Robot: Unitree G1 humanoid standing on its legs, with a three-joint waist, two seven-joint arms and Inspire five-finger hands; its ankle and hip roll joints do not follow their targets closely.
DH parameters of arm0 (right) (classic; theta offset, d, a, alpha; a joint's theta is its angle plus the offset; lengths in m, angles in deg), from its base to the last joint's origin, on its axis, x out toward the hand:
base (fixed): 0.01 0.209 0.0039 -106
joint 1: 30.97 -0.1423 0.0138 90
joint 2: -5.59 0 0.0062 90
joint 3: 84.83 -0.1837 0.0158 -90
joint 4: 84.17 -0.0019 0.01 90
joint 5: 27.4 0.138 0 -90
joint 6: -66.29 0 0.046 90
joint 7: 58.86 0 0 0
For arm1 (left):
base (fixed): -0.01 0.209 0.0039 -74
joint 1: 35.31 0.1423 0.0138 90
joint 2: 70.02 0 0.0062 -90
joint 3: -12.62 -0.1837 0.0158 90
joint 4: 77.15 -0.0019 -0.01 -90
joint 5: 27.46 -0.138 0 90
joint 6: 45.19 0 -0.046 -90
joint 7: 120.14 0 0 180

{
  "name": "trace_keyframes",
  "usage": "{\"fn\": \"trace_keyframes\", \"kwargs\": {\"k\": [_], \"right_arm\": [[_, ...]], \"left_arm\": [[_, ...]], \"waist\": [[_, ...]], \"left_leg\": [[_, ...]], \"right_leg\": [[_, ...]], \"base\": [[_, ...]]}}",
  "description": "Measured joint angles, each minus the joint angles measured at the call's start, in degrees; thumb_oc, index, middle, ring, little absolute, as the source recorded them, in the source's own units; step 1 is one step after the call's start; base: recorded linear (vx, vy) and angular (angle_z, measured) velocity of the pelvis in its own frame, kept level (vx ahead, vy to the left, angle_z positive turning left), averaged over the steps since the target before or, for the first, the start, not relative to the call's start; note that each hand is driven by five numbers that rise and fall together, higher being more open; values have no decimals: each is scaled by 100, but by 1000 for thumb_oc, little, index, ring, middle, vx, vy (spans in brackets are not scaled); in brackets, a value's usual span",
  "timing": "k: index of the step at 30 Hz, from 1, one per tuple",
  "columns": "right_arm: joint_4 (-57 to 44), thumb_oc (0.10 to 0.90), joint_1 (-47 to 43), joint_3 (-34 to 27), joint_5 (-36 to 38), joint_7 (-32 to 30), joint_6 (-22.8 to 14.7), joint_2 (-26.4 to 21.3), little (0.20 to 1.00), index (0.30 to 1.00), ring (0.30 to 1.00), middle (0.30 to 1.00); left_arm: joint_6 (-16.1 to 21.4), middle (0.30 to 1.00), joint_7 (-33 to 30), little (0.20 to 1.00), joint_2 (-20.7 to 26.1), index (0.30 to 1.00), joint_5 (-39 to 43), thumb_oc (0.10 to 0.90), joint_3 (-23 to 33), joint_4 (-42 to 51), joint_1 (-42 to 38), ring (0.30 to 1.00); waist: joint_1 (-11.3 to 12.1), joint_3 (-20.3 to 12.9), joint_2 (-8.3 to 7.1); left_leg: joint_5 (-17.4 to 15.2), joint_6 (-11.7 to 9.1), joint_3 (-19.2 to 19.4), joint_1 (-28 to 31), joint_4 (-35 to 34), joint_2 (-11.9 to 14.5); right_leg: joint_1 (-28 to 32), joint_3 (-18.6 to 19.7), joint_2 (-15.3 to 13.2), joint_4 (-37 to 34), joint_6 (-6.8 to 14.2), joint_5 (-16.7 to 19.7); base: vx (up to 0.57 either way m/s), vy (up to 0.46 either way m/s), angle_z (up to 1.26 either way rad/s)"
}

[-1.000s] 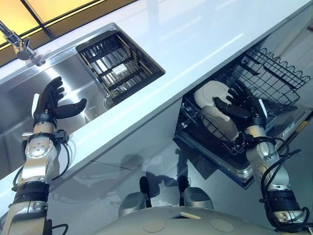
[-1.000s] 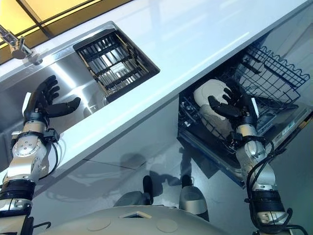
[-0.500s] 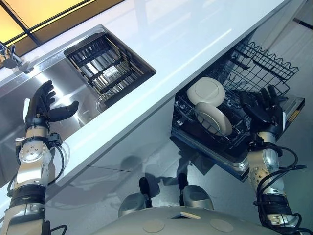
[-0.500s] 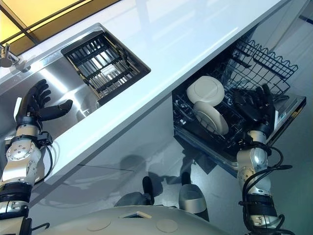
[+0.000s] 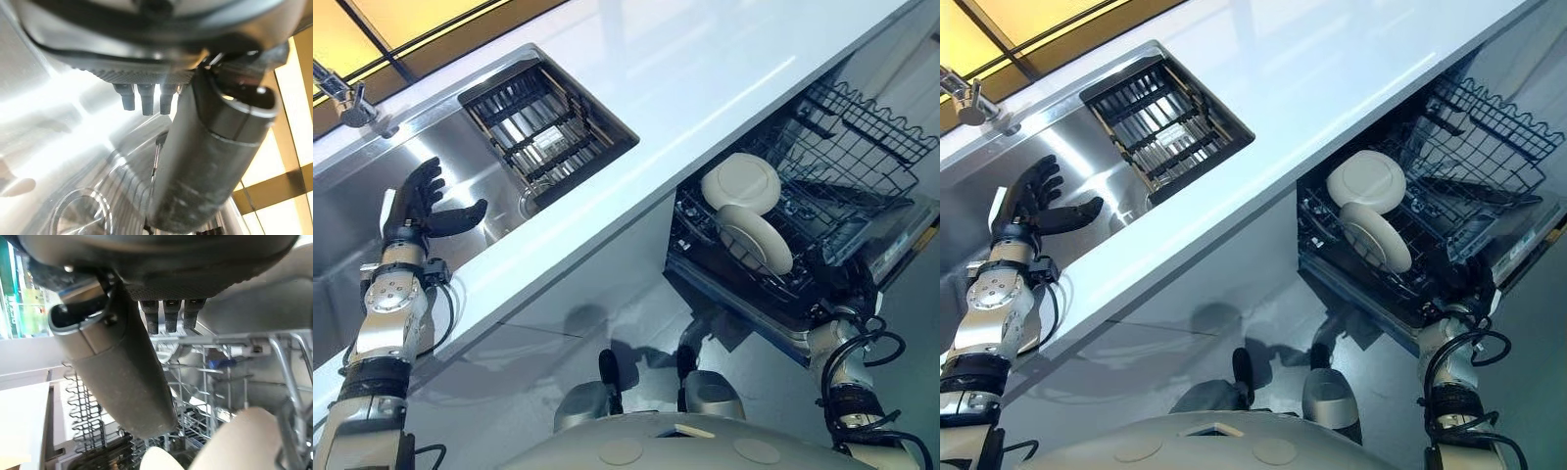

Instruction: Pick up plates and place into dishwasher.

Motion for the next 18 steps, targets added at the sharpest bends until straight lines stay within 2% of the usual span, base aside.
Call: {"fn": "trace_keyframes", "kwargs": {"k": [7,12,15,18], "right_arm": [[751,800,-363,9,-45,-71,14,-365,900,900,900,900],[920,800,-612,-63,536,-25,8,-504,900,900,900,900],[901,800,-606,-45,874,262,-273,-490,900,900,900,900],[617,800,-607,22,1023,468,-377,-456,900,900,900,900]], "left_arm": [[-8,900,86,900,80,900,79,800,-194,2,-292,900],[-132,900,96,900,286,900,196,800,-228,15,-628,900],[-133,900,94,900,329,900,198,800,-210,14,-761,900],[-127,900,91,900,373,900,198,800,-211,-6,-854,900]], "waist": [[70,95,19],[61,403,31],[60,560,41],[52,659,56]], "left_leg": [[64,-26,-135,-131,2,-1],[136,-84,-285,-258,3,25],[157,-87,-317,-263,3,30],[164,-82,-300,-280,2,28]], "right_leg": [[3,-186,6,-69,12,-8],[-33,-273,40,-72,-28,18],[-35,-291,48,-69,-44,30],[-47,-287,46,-82,-47,58]], "base": [[-2,-47,15],[-17,-43,11],[-8,-12,4],[-22,-7,-5]]}}
